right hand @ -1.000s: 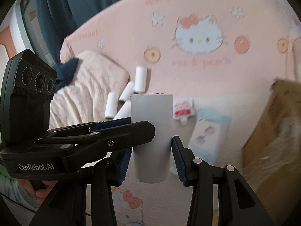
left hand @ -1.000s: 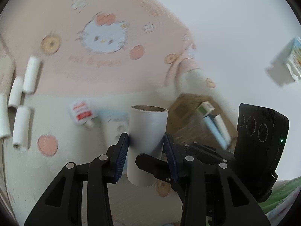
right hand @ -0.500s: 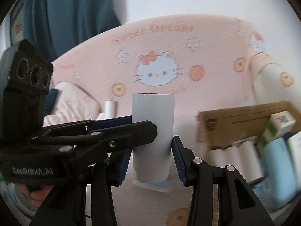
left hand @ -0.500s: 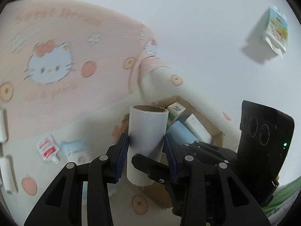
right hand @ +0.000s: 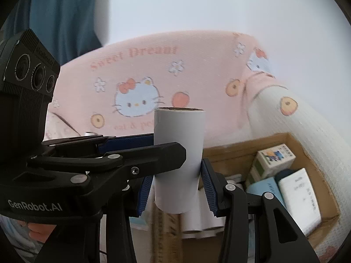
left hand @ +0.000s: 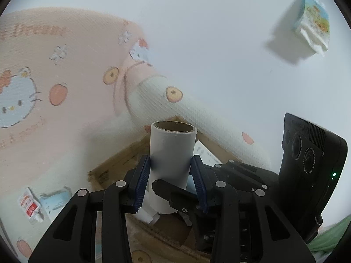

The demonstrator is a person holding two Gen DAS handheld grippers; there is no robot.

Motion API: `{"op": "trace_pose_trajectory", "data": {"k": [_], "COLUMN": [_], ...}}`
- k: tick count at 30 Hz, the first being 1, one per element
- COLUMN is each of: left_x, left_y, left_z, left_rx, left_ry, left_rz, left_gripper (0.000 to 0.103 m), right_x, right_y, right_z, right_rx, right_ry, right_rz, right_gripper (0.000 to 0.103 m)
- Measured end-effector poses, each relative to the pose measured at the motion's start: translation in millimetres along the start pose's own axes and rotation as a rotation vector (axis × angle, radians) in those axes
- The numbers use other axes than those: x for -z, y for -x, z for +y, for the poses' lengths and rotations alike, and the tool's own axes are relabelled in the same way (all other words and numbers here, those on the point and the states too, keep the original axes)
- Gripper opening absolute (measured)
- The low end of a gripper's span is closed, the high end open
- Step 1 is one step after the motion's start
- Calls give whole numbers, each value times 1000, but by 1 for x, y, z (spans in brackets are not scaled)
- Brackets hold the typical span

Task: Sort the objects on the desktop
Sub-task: 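Lift the upright tube with both grippers and carry it over the box, then lower the tube into the box beside the white rolls and open both grippers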

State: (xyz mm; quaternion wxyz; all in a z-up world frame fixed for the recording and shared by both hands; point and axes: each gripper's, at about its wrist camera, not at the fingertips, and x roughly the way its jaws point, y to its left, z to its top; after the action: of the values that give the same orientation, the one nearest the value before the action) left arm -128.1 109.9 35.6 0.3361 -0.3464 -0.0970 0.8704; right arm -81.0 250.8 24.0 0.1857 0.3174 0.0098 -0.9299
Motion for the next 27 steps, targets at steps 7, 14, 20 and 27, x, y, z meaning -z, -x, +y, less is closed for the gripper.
{"op": "trace_pose_trajectory", "data": {"k": [7,14,20,27], "left_x": [-16,-21,-15,-8], "left_y": [-50,-89,-112,-134], "left_z": [-10,7,23,33], "left_rx": [-29,-9,-18,-63], "left_ry": [-25,93,201,290], "left_rz": [161,300,399,506], "left_gripper": [42,42,42,41], "right_x": [5,13,20,27], "right_y": [-22,-48,-72,-94], "right_z": [-44,-73,-87,-99], "right_rx": [16,-14,-36,-61], "right_ry": [-55,-122,-151,-169], "right_rz": [113,215,334,449], "right_gripper": [41,41,41,41]}}
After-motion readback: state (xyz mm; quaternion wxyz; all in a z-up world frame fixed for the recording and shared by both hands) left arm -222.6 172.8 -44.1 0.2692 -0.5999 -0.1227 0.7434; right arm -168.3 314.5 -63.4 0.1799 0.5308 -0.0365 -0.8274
